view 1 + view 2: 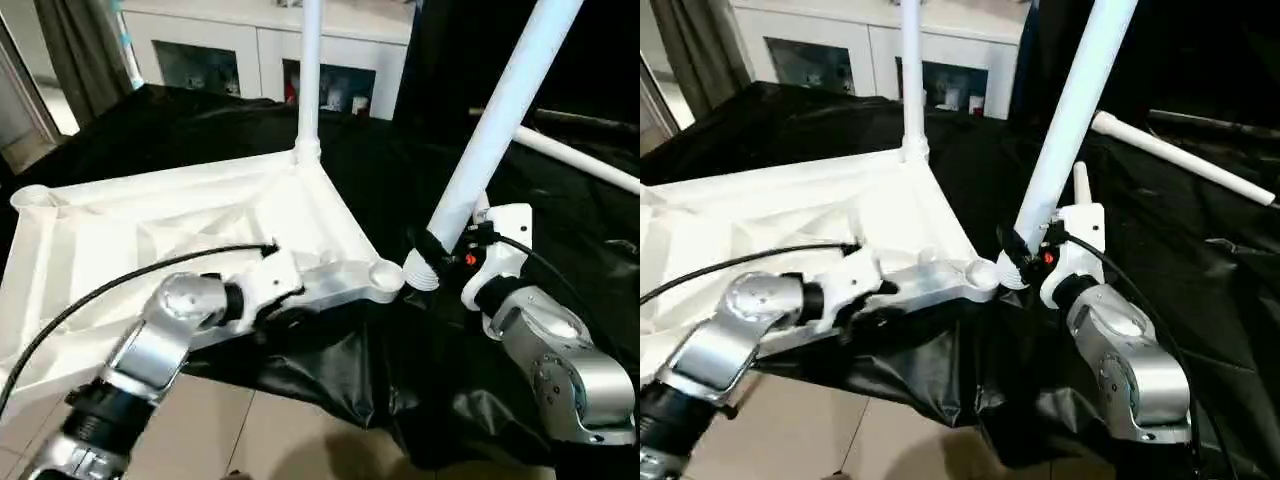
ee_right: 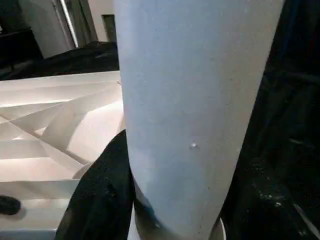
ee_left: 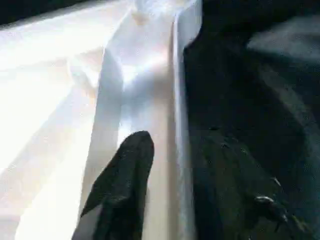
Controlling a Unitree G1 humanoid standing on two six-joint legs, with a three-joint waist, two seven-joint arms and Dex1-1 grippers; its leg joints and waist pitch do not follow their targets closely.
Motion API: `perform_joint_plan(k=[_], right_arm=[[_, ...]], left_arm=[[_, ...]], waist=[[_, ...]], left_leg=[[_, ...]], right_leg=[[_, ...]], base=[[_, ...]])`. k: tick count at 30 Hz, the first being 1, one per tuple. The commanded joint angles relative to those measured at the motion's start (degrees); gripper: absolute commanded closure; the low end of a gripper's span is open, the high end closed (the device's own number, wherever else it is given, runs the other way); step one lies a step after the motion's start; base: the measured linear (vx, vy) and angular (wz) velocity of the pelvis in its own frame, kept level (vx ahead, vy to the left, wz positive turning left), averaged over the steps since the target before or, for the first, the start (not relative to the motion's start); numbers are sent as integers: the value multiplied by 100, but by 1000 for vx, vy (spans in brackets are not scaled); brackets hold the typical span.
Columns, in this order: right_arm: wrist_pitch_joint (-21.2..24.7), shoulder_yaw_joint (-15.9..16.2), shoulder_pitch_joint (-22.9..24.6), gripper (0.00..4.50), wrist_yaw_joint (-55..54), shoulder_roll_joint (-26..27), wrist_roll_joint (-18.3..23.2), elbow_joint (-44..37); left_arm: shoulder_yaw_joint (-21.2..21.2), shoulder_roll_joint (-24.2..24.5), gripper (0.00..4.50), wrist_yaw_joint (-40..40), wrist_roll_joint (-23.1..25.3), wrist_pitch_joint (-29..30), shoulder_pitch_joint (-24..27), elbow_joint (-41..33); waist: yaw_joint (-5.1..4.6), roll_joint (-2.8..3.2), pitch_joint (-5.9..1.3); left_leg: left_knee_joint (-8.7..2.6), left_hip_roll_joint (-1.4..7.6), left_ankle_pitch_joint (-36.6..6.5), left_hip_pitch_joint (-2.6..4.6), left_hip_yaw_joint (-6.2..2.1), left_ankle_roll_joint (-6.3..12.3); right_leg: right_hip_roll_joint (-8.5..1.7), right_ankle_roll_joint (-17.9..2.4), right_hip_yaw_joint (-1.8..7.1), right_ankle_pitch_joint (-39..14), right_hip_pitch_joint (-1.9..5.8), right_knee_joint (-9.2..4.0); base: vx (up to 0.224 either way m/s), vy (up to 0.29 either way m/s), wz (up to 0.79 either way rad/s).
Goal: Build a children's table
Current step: Rotate table base
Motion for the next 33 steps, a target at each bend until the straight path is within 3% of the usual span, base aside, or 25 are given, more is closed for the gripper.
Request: perform_joint_plan(k=[1, 6, 13, 17, 21, 22, 23, 24, 25, 26, 27, 28, 29, 30, 31, 32, 33], right_arm=[[-12, -8, -2, 261, 36, -58, -20, -107], [-32, 33, 39, 261, 47, -76, -41, -126], [-52, 28, 41, 261, 9, -73, -62, -115], [-54, 30, 74, 261, -11, -64, -74, -136], [-50, 59, 134, 261, -59, -35, -86, -182], [-53, 78, 170, 261, -84, -20, -100, -212], [-53, 78, 170, 261, -84, -20, -100, -212], [-53, 100, 270, 261, -223, 40, -171, -310], [-53, 100, 270, 261, -223, 40, -171, -310], [-30, 113, 338, 261, -363, 72, -262, -388], [41, 101, 486, 261, -524, 130, -308, -571], [59, 97, 525, 261, -562, 144, -317, -619], [59, 97, 525, 261, -562, 144, -317, -619], [50, 81, 674, 261, -666, 181, -365, -772], [56, 84, 708, 261, -684, 182, -379, -802], [61, 91, 736, 261, -702, 179, -394, -824], [65, 96, 759, 261, -717, 177, -407, -842]], left_arm=[[-58, 56, 255, 85, 197, -117, -80, 146], [-406, 512, 255, -57, 557, -309, -346, 446], [-478, 560, 255, 575, 1081, -952, -831, 1181], [-581, 581, 255, 1162, 1404, -1496, -982, 1591], [-534, 540, 255, 1719, 1419, -1814, -1045, 1847], [-421, 474, 255, 1885, 1345, -1918, -1030, 1886], [-421, 474, 255, 1885, 1345, -1918, -1030, 1886], [260, 47, 255, 2117, 680, -1831, -790, 1537], [260, 47, 255, 2117, 680, -1831, -790, 1537], [775, -312, 255, 2232, 114, -1623, -540, 1081], [1509, -899, 255, 2545, -614, -956, -45, 227], [1677, -1038, 255, 2637, -791, -797, 81, 21], [1677, -1038, 255, 2637, -791, -797, 81, 21], [1970, -1350, 255, 3160, -888, -721, 547, -516], [2030, -1426, 255, 3277, -892, -661, 655, -629], [2056, -1471, 255, 3401, -896, -641, 745, -701], [2076, -1507, 255, 3499, -899, -626, 816, -758]], waist=[[14, 1, -343], [22, 30, -340], [0, 21, -349], [11, 44, -373], [17, 54, -383], [23, 96, -384], [16, 72, -382], [17, 124, -379], [17, 104, -379], [18, 77, -377], [10, 74, -388], [18, 65, -377], [29, 67, -348], [0, -21, -354], [-6, 4, -354], [-10, 6, -330], [-30, 8, -321]], left_leg=[[-398, 106, -1107, 13, -34, 114], [-407, 114, -1146, 19, -40, 84], [-393, 93, -1231, 16, -51, 45], [-383, 110, -1099, 9, -57, 67], [-378, 114, -1101, 5, -54, 31], [-380, 117, -1115, 7, -62, 16], [-375, 119, -1149, 10, -53, 19], [-372, 118, -1164, 9, -50, -5], [-361, 126, -1186, 5, -45, -21], [-375, 135, -1199, 8, -50, -19], [-361, 185, -1193, 15, -41, -45], [-359, 202, -1136, -20, -48, -13], [-346, 139, -1264, -6, -21, 97], [-343, 122, -1236, -45, -17, 177], [-352, 139, -1224, -51, -27, 165], [-353, 118, -1234, -54, -17, 213], [-342, 72, -1322, -32, -5, 243]], right_leg=[[-438, -242, 306, -2243, 279, -432], [-445, -370, 320, -2074, 275, -402], [-456, -231, 295, -2394, 293, -450], [-437, -338, 303, -2002, 290, -403], [-445, -504, 314, -1659, 308, -349], [-452, -529, 314, -1639, 311, -343], [-451, -549, 313, -1629, 309, -358], [-456, -591, 318, -1619, 308, -355], [-479, -647, 316, -1596, 317, -356], [-479, -686, 310, -1623, 324, -364], [-514, -913, 330, -1465, 333, -300], [-534, -1027, 332, -1359, 357, -289], [-467, -900, 297, -1711, 293, -382], [-438, -762, 300, -1809, 320, -378], [-441, -707, 296, -1853, 331, -359], [-426, -591, 288, -2038, 312, -421], [-405, -345, 270, -2484, 282, -482]], base=[[0, 0, 0], [0, 0, 0], [0, 0, 0], [0, 0, 0], [0, 0, 0], [0, 0, 0], [0, 0, 0], [0, 0, 0], [0, 0, 0], [0, 0, 0], [0, 0, 0], [0, 0, 0], [0, 0, 0], [0, 0, 0], [0, 0, 0], [0, 0, 0], [0, 0, 0]])
